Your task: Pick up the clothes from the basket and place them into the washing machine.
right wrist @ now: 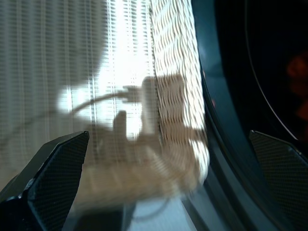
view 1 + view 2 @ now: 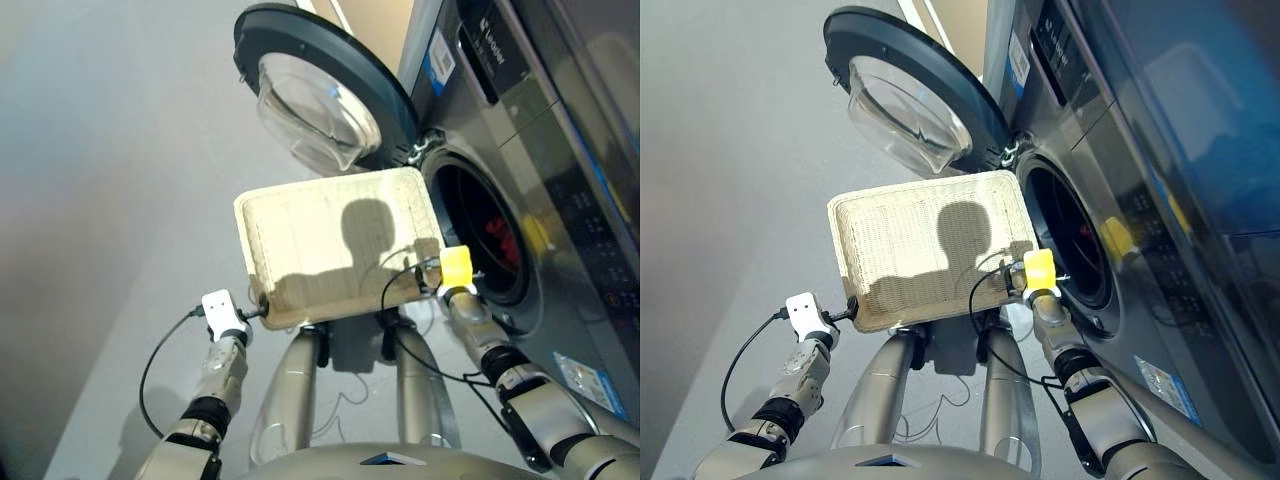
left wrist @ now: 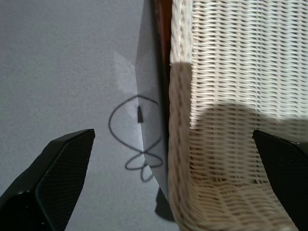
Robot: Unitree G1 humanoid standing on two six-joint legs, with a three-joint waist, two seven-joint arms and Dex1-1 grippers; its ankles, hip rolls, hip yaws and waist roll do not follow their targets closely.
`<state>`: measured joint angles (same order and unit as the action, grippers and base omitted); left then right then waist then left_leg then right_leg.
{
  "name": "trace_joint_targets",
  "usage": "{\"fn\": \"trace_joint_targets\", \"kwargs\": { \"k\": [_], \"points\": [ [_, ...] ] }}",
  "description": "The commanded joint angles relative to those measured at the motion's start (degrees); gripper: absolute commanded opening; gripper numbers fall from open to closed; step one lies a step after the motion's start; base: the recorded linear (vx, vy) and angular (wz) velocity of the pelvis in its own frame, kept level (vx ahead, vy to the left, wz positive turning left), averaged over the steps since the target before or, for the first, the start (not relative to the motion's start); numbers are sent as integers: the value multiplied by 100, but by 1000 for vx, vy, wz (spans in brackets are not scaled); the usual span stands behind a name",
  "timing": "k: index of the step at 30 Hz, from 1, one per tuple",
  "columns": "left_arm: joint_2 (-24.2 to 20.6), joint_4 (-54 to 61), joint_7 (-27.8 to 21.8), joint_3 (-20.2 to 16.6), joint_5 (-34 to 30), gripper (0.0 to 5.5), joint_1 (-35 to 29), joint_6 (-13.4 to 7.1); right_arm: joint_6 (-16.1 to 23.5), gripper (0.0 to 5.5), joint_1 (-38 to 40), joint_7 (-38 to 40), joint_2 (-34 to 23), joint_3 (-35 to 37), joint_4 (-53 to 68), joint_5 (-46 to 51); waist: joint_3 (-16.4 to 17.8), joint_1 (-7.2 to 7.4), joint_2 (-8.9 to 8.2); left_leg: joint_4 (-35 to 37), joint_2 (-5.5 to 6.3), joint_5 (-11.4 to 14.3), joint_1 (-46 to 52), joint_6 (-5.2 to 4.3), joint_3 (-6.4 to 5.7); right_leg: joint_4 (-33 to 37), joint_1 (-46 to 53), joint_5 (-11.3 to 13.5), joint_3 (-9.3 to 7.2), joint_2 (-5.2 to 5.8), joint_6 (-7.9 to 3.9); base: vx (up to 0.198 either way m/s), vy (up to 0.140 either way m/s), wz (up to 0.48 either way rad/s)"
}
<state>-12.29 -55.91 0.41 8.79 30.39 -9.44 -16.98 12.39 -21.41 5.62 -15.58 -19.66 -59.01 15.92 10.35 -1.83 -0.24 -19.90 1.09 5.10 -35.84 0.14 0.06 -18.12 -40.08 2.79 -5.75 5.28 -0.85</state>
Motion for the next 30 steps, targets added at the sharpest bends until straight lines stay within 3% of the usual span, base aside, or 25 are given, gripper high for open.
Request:
{"fn": "trace_joint_targets", "kwargs": {
  "k": [1, 2, 6, 11, 23, 30],
  "points": [
    [-96, -225, 30, -156, -300, 550, 84, -65, 60, 550, 145, -41, 60, 37, -146, -32, -132, -52, -80, 508, 165, -379, 189, 29, 153, 721, 711, 116, -164, -61, -268, 0, 0, 0],
    [-82, -314, 50, -164, -352, 550, 76, -56, 61, 550, 206, -62, 91, 63, -185, 10, -159, -30, -123, 686, 206, -587, 293, 43, 159, 899, 840, 260, -208, -35, -252, 0, 0, 0],
    [-25, -635, 92, -199, -606, 550, 127, -7, 12, 550, 453, -97, 224, 89, -445, -24, -239, -41, -187, 1158, 201, -728, 970, -13, 174, 1297, 1495, 350, -213, -88, -323, 72, 22, -9],
    [-6, -867, 35, -206, -882, 550, 327, 52, -70, 550, 834, -223, 356, 165, -791, -113, -391, -40, -223, 1513, 187, -782, 1631, -27, 182, 1506, 2113, 348, -219, -145, -355, 76, 30, -53],
    [104, -1595, -207, -306, -1799, 550, 927, 257, -256, 550, 1959, -499, 554, 670, -1521, -437, -964, 103, -157, 2470, 147, -953, 2968, -126, 390, 2037, 3220, 368, -195, -248, -484, 34, 17, -26],
    [121, -1805, -296, -387, -2075, 550, 1137, 366, -325, 550, 2195, -650, 566, 779, -1667, -489, -1182, 124, -157, 2490, 138, -876, 3343, -124, 425, 2038, 3607, 294, -134, -267, -487, 8, 3, -1]
  ]
}}
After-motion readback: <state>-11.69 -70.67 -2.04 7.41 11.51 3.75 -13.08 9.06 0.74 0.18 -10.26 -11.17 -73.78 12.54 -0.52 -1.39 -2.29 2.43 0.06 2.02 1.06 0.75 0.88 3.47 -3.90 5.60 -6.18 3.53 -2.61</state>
